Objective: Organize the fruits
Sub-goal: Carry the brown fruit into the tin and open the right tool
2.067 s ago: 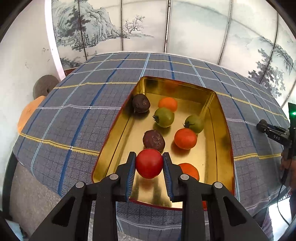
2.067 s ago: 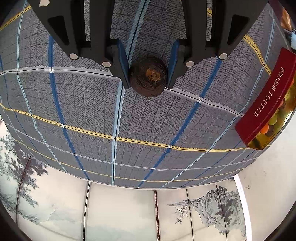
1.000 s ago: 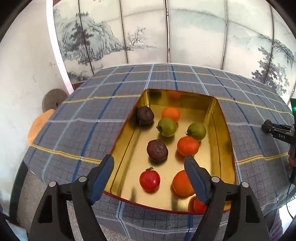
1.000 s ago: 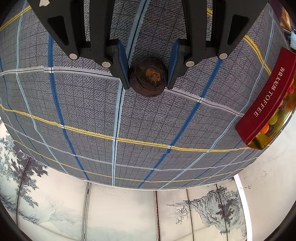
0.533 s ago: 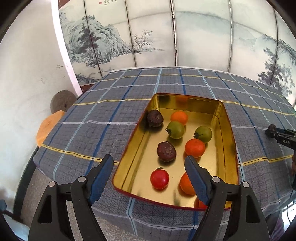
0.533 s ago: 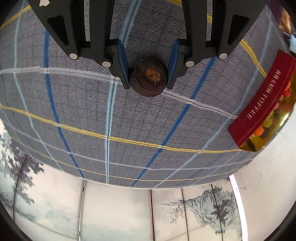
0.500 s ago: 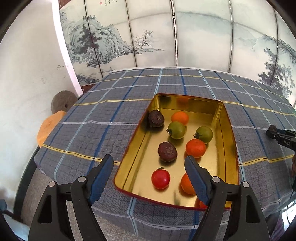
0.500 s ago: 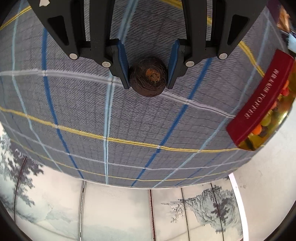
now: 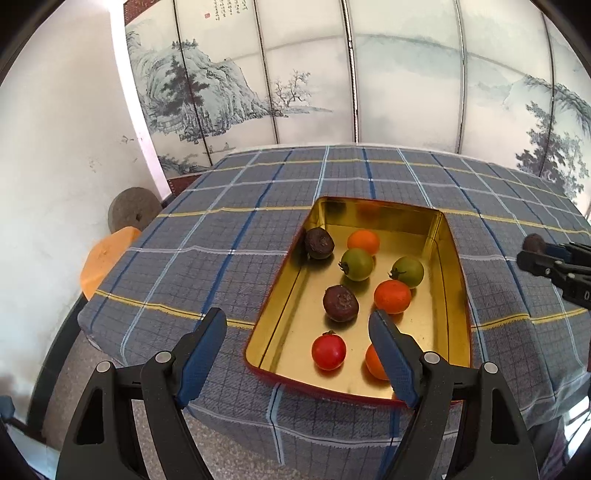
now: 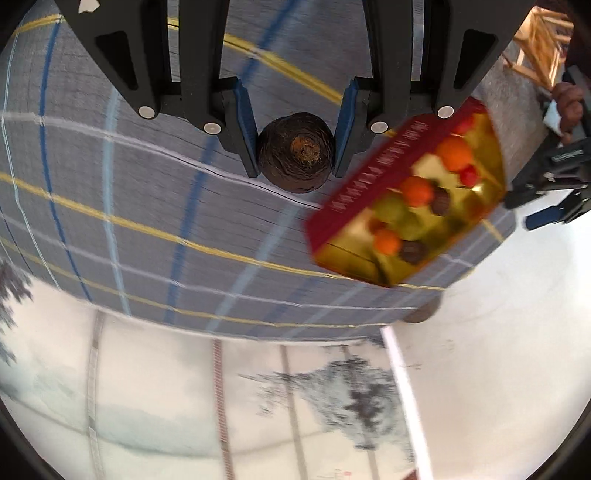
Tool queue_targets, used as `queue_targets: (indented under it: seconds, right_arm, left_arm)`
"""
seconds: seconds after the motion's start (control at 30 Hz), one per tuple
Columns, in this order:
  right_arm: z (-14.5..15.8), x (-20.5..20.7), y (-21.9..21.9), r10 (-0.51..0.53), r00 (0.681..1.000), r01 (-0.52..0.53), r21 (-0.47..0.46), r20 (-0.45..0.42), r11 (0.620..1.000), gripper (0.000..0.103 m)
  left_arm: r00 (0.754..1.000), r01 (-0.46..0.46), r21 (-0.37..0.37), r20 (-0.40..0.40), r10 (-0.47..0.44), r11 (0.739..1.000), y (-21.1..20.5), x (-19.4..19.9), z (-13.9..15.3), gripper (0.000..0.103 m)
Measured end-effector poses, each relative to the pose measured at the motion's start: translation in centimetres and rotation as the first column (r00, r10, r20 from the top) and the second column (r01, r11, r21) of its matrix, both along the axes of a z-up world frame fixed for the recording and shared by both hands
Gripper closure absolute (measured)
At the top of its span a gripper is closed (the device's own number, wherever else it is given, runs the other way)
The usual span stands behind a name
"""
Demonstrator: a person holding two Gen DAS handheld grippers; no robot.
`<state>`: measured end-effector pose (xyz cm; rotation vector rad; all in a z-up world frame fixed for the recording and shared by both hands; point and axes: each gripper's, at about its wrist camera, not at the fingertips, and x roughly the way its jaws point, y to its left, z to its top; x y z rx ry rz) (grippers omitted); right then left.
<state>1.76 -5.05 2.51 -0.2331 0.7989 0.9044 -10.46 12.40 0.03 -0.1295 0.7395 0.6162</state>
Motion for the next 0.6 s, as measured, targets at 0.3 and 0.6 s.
queue_targets:
  seconds: [0.3,0.6]
  right_arm:
    - [2.0,-4.7,6.8,0.181,0.983,-0.182,0.01,0.025,0.983,0.067]
    - [1.9,-6.3,11.6,0.275,0.961,-0.275,0.004,0.017,0.961,0.067]
  left_arm:
    - [0.999,-0.025,0.007,0.034,0.025,1.0,0.7,-1.4,0.6,0.022]
    - [0.994,-0.101,0.063,0.058,0.097,0.993,1.2,-3.1,1.4,0.019]
